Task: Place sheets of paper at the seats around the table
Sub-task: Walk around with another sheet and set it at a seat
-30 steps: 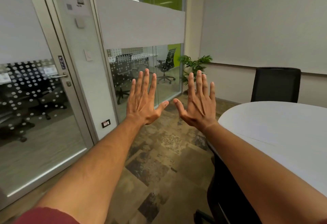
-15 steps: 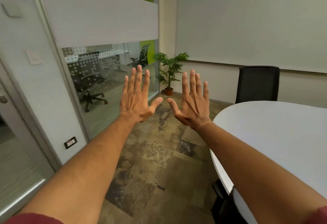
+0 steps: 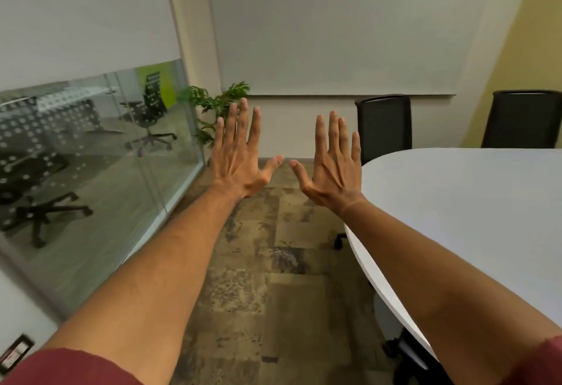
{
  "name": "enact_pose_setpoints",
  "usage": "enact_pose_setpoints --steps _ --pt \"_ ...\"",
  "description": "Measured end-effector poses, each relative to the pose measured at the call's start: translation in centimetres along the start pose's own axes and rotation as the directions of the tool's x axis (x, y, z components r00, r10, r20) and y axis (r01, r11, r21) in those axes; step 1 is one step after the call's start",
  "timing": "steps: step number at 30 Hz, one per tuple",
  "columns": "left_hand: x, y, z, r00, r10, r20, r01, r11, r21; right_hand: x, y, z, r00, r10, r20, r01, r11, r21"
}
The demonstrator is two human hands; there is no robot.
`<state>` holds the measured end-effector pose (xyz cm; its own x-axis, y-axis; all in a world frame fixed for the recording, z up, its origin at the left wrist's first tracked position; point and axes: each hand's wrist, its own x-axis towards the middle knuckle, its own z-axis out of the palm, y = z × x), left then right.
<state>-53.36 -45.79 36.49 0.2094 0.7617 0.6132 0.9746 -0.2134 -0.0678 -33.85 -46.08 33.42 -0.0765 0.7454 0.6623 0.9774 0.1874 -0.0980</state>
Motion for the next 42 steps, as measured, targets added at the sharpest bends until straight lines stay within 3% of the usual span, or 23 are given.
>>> enact_pose_setpoints --steps 13,24,29,42 --pt "17.2 -0.2 15.6 0.976 0.216 0.010 -0.213 0.970 -0.118 12.4 7.5 11.9 0.979 0.199 -0.039 -0.203 0.963 -0.177" --pt "30.4 6.4 25.9 0.911 0.409 -0.043 -0.403 0.866 -0.297 19.2 16.6 16.8 0.924 0.370 -0.095 -0.380 0.867 -0.321" --pt "35.4 10.5 30.5 0.848 0.519 -0.110 -0.518 0.764 -0.385 20.8 20.9 18.9 0.868 0.476 -0.140 -0.487 0.761 -0.430" --pt "44.3 21.5 38.3 0.602 0.760 -0.247 -0.745 0.421 -0.518 22.3 27.3 20.2 0.649 0.694 -0.312 -0.707 0.398 -0.584"
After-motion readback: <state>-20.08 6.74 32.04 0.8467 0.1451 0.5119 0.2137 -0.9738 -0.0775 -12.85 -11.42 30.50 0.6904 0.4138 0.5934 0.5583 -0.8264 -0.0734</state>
